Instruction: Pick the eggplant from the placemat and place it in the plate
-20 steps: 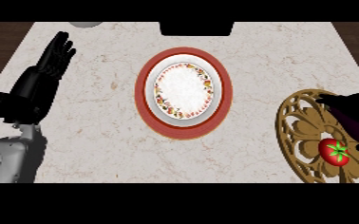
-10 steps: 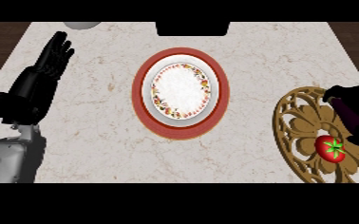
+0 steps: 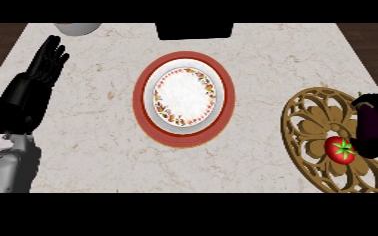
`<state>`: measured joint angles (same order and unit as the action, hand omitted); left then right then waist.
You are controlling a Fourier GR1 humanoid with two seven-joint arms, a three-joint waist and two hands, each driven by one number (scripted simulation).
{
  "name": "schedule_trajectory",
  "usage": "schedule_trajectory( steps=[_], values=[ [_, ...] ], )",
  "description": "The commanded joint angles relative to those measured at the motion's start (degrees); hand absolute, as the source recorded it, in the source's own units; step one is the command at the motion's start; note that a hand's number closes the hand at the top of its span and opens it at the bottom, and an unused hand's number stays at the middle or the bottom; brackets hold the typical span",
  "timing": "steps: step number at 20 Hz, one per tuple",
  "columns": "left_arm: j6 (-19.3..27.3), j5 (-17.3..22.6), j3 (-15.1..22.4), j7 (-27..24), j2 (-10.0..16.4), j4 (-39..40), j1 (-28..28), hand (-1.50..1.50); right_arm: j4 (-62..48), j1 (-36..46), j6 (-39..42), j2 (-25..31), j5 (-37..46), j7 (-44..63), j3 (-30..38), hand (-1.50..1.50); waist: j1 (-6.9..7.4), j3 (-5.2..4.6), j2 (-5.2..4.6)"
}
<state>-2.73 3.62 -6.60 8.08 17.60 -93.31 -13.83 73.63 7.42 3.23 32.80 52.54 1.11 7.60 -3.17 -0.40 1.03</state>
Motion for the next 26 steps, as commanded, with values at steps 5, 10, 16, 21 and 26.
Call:
schedule_trajectory(
  steps=[5, 10, 16, 21, 26],
  values=[
    [-0.4, 0.2, -0.2, -0.9, -0.6, -0.3, 1.9, 0.00, 30.9, -7.2, 2.6, -9.2, -8.8, 4.4, -1.9, 1.50, 0.48, 0.24, -0.15],
    [-1.8, 0.7, -0.4, -1.1, 0.3, 0.3, 0.1, 0.00, 43.6, -8.0, 5.6, -15.5, -14.1, 9.6, -5.0, 1.50, 1.93, 0.34, -0.68],
    [-0.8, -2.1, 1.8, -2.6, -2.0, 3.7, -3.7, 0.00, 49.2, 2.8, 13.6, -19.7, -11.4, 25.4, -14.2, 1.50, 3.22, 0.34, -1.07],
    [-2.0, -0.5, 1.3, 1.4, -1.7, -2.6, -1.0, 0.00, 42.9, 11.8, 13.4, -24.5, -8.0, 29.3, -18.3, 1.50, 3.71, 0.38, -0.99],
    [-1.4, -2.8, 2.1, -0.6, -2.7, 2.5, -4.0, 0.00, 28.9, 21.9, 9.6, -31.1, -6.5, 30.5, -18.6, 1.50, 3.65, 0.38, -1.13]
  ],
)
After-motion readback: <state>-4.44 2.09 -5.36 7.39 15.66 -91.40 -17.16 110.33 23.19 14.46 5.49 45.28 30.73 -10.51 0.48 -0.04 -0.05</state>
